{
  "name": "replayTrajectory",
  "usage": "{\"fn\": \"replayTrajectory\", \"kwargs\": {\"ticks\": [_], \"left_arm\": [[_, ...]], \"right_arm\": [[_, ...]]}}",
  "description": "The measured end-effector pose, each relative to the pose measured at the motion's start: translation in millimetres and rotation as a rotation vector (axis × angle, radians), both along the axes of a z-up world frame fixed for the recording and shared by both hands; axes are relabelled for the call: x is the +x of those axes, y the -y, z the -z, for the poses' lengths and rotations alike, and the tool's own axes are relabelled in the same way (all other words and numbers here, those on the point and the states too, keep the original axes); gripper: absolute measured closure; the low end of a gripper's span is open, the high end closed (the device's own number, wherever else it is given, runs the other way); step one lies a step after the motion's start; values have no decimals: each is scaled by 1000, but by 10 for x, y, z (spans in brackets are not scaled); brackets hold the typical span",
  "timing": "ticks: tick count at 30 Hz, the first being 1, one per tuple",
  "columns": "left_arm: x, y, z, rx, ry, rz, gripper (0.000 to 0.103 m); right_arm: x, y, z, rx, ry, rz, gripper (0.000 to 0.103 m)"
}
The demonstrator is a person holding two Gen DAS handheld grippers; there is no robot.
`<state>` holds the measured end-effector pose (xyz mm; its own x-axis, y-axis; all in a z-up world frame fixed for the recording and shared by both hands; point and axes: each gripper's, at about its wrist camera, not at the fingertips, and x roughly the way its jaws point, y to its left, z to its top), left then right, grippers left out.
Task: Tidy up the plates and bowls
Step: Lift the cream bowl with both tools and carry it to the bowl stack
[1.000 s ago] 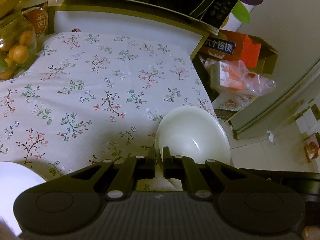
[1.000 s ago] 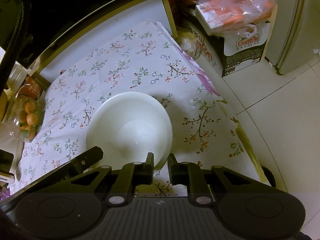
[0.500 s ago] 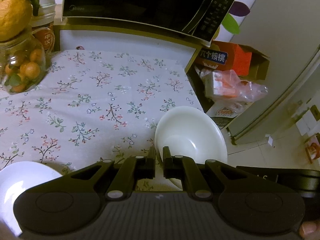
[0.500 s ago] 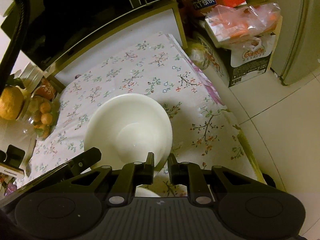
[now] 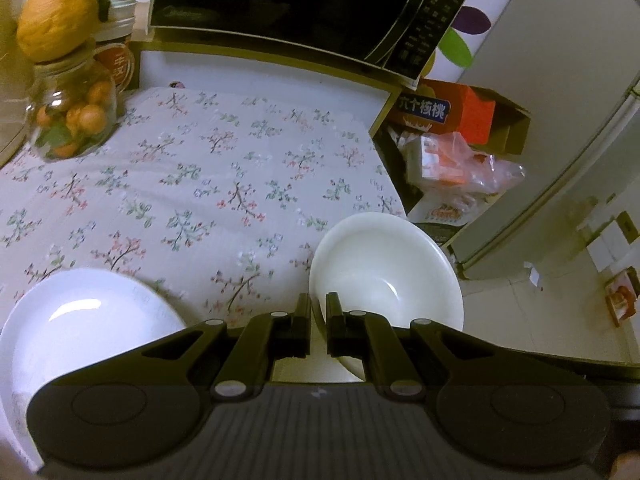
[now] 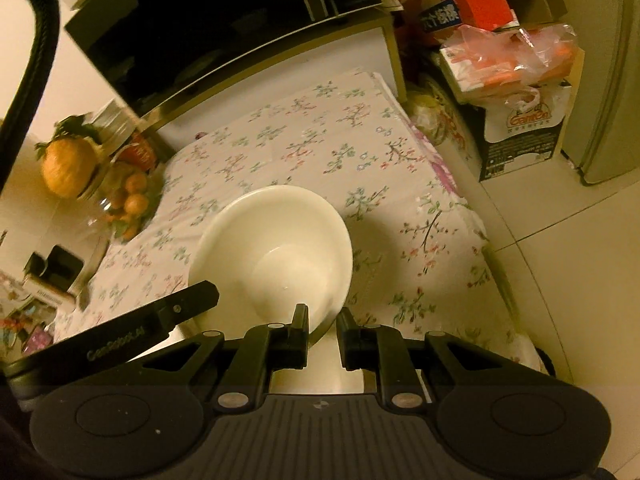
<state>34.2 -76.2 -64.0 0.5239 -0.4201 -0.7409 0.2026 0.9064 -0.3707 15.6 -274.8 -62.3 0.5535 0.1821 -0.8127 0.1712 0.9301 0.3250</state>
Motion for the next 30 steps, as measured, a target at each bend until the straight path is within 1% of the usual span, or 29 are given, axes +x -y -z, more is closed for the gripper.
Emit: {"fn": "replayTrajectory", "kwargs": {"ticks": [5, 10, 17, 23, 30], "left_arm": [[-115, -16, -11, 7, -2, -8, 97], [-203, -50, 10, 16, -9, -8, 97], [-299, -73, 42, 31, -26, -1, 97], [-364, -52, 64, 57, -27, 5, 96], [-400, -73, 43, 56, -25, -1, 96]], "right_arm": [[-94, -74, 23, -4, -7, -37, 87], [-137, -96, 39, -17, -26, -48, 87], [-215, -154, 88, -28, -45, -107, 85], [-249, -176, 127, -47, -59, -121, 84], [-297, -197, 103, -47, -50, -138, 84]]}}
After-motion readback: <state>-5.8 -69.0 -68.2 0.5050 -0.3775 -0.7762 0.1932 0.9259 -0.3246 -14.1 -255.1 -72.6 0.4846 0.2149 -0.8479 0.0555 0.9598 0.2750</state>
